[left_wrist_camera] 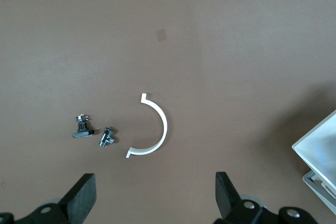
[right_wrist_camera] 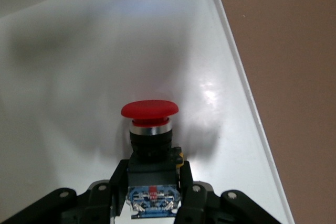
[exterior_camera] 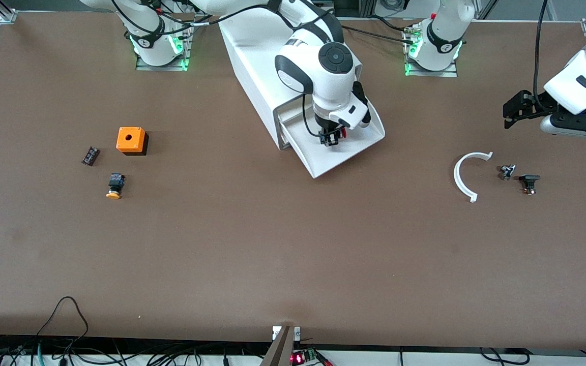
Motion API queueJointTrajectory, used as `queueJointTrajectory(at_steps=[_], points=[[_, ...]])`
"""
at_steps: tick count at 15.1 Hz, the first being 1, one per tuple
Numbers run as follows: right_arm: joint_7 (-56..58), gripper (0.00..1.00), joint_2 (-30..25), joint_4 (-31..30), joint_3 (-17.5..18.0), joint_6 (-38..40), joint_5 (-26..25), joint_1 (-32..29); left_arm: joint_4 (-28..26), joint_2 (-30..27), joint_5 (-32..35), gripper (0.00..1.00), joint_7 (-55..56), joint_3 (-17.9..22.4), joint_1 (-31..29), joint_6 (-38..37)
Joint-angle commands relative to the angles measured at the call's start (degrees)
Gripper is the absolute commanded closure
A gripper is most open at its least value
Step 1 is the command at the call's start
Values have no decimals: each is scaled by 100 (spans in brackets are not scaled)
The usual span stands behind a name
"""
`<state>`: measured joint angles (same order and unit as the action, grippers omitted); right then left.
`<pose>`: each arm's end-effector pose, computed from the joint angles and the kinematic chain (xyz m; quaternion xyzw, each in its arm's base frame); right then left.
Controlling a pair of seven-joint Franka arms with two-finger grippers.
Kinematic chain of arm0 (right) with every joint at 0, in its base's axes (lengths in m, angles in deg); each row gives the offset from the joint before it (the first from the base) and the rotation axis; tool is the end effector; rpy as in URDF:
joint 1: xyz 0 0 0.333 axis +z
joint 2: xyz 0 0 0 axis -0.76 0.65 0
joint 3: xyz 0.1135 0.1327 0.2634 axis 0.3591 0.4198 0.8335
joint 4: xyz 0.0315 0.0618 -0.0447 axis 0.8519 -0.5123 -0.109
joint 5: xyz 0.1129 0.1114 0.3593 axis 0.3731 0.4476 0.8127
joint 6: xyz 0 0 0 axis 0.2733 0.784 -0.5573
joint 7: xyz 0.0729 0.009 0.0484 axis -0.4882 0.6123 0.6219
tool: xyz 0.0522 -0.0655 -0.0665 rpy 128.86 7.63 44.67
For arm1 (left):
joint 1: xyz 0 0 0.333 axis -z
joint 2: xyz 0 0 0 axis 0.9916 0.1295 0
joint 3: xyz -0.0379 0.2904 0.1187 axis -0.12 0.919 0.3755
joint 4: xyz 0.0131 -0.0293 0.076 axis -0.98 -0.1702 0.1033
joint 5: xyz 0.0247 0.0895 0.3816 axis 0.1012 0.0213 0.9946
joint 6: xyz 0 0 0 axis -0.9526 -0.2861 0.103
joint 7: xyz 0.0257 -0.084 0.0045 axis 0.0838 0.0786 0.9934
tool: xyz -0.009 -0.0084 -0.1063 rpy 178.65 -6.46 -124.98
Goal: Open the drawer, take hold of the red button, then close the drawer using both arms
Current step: 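Close the right gripper on the red button and lift it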
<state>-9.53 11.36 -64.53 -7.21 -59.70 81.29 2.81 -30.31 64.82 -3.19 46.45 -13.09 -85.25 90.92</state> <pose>0.4355 0.6224 0.3304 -0.6361 -0.7715 -0.0130 0.0066 0.5410 -0.0330 0.5956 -0.9958 0.0850 0.0045 0.0348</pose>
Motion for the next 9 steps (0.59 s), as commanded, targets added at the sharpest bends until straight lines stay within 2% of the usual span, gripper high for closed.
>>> queueJointTrajectory(at_steps=[1, 6, 9], points=[[-91, 64, -51, 32, -83, -9, 75, 47, 159, 84, -73, 0, 29, 36, 23, -22], [-222, 67, -253, 41, -65, 26, 84, -85, 159, 84, -73, 0, 20, 36, 23, -22], [-756, 67, -665, 41, -135, 227, 206, -207, 150, 84, -73, 0, 29, 36, 23, -22]])
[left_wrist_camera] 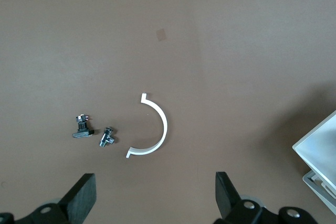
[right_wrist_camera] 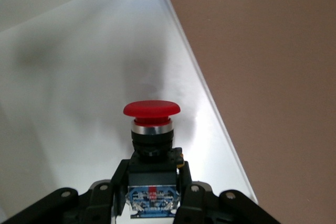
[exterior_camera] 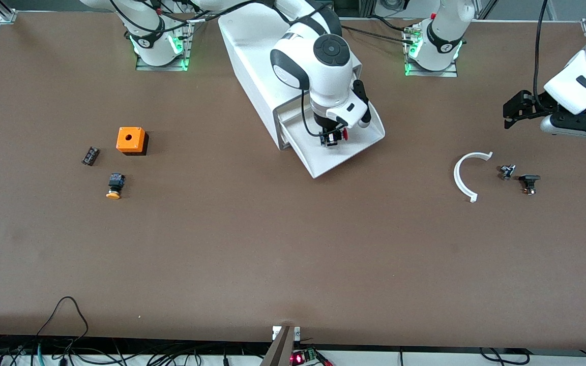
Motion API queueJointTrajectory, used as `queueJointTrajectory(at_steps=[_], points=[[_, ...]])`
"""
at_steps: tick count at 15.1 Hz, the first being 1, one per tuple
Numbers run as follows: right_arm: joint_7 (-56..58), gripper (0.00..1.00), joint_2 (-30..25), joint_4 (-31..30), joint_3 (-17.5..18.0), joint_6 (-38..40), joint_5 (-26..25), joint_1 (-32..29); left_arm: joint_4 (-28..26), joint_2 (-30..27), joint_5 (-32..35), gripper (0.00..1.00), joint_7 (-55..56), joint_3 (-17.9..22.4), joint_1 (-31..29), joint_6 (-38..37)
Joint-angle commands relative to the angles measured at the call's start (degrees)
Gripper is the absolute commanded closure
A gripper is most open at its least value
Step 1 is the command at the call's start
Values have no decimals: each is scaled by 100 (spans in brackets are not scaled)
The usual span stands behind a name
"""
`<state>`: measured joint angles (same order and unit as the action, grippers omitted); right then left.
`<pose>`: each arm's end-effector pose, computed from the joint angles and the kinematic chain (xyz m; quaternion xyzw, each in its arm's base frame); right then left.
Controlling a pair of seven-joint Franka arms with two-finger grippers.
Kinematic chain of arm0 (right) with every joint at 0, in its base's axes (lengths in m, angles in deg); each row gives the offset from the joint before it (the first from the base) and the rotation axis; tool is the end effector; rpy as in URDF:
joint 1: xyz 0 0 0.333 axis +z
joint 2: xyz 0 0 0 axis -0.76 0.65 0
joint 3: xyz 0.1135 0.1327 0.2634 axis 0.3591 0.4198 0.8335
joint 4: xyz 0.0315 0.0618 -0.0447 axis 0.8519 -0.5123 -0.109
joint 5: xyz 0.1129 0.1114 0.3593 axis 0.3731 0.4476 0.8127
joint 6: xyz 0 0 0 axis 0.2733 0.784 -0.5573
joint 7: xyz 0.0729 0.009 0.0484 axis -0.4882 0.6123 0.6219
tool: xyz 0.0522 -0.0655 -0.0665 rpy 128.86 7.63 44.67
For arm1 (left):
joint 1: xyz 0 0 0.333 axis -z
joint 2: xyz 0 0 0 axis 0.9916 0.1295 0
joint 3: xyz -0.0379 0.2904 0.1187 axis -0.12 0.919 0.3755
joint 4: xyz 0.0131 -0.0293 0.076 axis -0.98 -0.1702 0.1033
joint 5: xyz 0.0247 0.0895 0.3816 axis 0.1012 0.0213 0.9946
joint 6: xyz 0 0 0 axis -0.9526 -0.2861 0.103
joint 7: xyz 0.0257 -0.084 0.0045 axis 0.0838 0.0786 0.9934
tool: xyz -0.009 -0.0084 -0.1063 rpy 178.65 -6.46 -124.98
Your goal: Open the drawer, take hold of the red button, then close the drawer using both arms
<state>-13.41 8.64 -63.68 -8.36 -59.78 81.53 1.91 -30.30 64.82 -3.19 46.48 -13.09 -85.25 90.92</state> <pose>0.4548 0.6103 0.3734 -0.6731 -0.7382 -0.0448 0.0041 0.5410 -0.0330 0.5957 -0.9958 0.0847 0.0044 0.0348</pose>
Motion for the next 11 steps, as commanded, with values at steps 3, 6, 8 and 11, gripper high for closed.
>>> queueJointTrajectory(at_steps=[3, 6, 8, 11], points=[[-993, 67, -771, -53, -125, 429, 217, -364, 132, 250, -221, 0, 78, 36, 49, 74], [-1627, 67, -842, -62, -476, 386, 217, -382, -174, 575, -380, 0, 621, -95, 102, 652], [-2066, 67, -903, -79, -757, 403, 217, -400, -482, 716, -381, 0, 1253, -367, 137, 1127], [-2961, 67, -1070, -359, -1048, 430, 261, -584, -650, 1093, -381, 0, 2290, -570, 461, 1672]])
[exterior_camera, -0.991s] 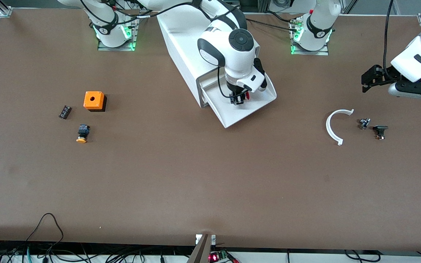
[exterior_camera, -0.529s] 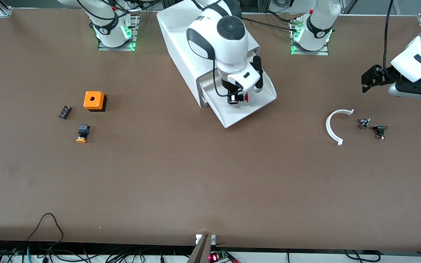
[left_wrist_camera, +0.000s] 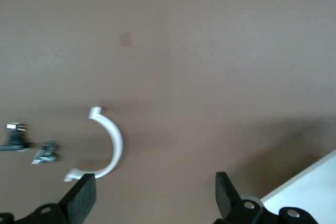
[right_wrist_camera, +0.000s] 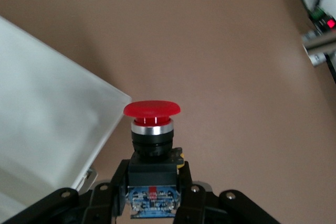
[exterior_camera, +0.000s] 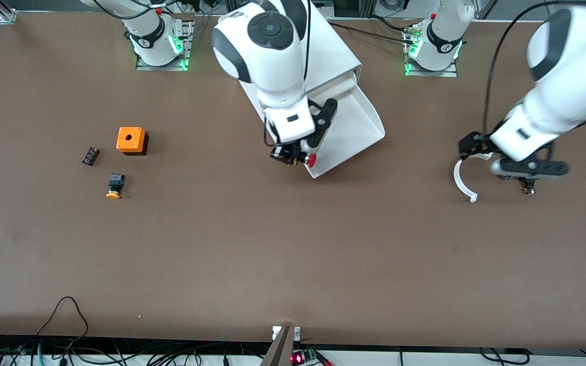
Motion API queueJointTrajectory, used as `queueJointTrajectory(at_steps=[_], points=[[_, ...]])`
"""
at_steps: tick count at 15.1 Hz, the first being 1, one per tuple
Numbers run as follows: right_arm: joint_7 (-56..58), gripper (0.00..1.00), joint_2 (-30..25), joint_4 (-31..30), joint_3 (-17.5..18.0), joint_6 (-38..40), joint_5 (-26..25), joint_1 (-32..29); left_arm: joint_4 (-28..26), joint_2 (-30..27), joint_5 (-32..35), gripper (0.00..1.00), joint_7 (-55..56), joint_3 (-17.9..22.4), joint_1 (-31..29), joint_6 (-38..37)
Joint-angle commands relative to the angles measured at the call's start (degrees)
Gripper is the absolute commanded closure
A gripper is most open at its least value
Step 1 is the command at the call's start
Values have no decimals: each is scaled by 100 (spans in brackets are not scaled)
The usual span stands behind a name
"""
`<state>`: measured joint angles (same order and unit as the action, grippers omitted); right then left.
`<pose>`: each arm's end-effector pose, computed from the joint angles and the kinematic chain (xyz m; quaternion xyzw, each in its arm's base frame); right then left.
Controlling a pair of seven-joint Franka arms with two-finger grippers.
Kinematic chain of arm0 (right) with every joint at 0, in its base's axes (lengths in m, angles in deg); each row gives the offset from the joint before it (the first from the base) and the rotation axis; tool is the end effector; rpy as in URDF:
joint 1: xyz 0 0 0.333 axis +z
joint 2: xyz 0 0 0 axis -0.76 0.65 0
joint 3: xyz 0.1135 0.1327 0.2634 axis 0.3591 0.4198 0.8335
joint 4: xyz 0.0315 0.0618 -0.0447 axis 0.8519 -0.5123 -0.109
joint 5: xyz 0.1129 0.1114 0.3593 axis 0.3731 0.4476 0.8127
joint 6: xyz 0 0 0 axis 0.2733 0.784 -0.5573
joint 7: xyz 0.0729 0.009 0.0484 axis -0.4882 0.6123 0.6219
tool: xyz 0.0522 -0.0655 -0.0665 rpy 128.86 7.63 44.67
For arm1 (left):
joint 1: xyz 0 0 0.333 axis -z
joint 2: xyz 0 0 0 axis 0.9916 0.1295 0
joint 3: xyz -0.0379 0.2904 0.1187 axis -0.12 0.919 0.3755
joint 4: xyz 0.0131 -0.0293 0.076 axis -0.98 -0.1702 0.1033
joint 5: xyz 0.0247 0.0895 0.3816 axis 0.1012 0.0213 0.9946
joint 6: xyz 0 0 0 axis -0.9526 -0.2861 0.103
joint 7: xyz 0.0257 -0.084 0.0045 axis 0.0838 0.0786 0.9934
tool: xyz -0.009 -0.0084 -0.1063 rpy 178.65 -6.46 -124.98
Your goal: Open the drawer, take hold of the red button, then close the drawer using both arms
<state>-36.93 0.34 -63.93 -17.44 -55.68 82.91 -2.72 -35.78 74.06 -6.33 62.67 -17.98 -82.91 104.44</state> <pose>0.5481 0.4980 0.4743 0.8642 0.4954 0.0860 0.0192 0.5794 -0.1105 0.4798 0.9999 -0.0052 -0.0141 0.0039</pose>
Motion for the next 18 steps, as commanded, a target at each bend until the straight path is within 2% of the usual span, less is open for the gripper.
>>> queueJointTrajectory(at_steps=[1, 3, 5, 9, 11, 13, 18], points=[[-907, 67, -302, -475, -150, 19, 124, -269, -198, 336, -67, 0, 1119, -108, 402, 609], [-1287, 67, -556, -826, -150, 159, 124, -568, -610, 470, -50, 0, 1823, -108, 641, 1399], [-1655, 67, -881, -1396, -167, 257, 124, -884, -1137, 522, -58, 0, 2028, -117, 755, 2190], [-2288, 67, -1243, -2399, -501, 257, 124, -1403, -1754, 873, -41, 0, 2992, -231, 1080, 3545], [-2466, 67, -1304, -2672, -563, 213, 124, -1667, -1860, 874, -41, 0, 3433, -318, 1239, 3636], [-2483, 67, -1349, -3014, -686, -5, 133, -1782, -2044, 769, -41, 0, 3662, -572, 1230, 3627], [-2913, 67, -1743, -4849, -686, -1699, 124, -1861, -2554, 470, -41, 0, 4847, -1451, 1230, 3583]])
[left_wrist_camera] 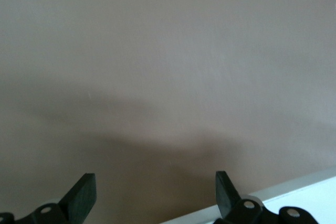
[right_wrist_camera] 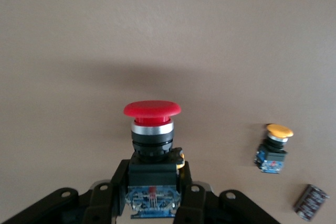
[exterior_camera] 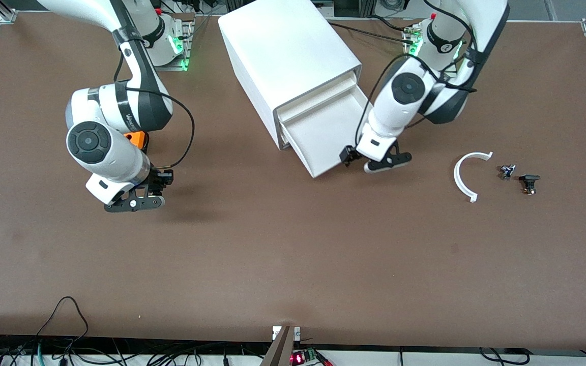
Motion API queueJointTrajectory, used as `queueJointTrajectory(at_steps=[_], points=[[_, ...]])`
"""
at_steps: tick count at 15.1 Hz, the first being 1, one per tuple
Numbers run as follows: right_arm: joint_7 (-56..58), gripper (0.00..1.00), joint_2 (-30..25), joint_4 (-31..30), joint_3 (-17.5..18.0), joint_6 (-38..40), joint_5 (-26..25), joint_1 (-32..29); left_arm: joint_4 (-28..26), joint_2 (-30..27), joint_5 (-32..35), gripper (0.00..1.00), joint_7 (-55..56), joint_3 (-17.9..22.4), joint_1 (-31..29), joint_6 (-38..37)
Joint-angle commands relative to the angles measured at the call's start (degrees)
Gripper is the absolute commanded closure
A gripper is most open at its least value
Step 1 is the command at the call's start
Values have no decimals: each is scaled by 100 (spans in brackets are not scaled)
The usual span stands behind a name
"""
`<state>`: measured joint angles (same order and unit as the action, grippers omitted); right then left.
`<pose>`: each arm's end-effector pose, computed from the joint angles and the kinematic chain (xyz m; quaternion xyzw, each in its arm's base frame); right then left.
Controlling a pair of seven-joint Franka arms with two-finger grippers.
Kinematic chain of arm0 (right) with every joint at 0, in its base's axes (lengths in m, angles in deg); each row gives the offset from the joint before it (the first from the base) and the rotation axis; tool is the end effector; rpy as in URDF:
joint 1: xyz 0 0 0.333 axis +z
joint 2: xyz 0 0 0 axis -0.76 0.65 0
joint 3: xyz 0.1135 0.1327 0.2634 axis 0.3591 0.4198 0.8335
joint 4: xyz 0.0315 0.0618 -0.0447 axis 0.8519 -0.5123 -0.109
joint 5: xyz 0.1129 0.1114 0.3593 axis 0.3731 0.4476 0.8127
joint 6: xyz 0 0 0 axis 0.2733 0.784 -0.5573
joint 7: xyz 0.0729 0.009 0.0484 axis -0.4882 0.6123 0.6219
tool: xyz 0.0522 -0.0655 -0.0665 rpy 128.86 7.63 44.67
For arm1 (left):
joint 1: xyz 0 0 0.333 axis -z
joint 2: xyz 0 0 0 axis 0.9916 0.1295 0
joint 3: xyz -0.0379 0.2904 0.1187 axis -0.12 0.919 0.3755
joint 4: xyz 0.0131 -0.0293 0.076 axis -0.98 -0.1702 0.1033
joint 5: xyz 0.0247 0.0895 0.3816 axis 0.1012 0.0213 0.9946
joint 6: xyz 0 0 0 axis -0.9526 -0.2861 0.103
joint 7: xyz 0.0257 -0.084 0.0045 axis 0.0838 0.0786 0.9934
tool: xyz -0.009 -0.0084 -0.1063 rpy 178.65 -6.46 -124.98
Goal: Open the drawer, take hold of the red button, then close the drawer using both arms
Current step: 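Push the drawer shut with the left gripper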
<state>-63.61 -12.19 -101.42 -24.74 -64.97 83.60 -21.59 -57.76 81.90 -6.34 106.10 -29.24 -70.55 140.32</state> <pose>0.6065 0.1670 0.3347 0.9963 0.0524 -0.0427 0.0538 0.4658 -0.3216 0.2931 0.9830 0.1717 0.0036 0.0650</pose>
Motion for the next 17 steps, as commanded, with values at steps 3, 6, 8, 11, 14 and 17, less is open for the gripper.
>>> queueJointTrajectory(at_steps=[3, 6, 8, 11, 14, 17], points=[[-290, 67, -535, -1683, 53, -1432, 28, 26, -489, -349, -48, 0, 1075, -756, -6, -101], [-290, 66, -526, -2044, 54, -1932, 20, 17, -498, -446, -48, 0, 1095, -1143, -23, -531], [-281, 66, -526, -2299, 54, -2214, 20, 17, -507, -455, -48, 0, 1077, -1389, -23, -541], [-220, 66, -535, -2432, 54, -2330, 2, 17, -472, -516, -48, 0, 1059, -1390, -189, -541], [-220, 66, -509, -2484, 54, -2399, 2, 17, -367, -691, -39, 0, 1051, -1241, -672, -401], [-220, 64, -456, -2555, 53, -2532, 2, 8, -94, -788, 22, 0, 1042, -644, -902, -400]])
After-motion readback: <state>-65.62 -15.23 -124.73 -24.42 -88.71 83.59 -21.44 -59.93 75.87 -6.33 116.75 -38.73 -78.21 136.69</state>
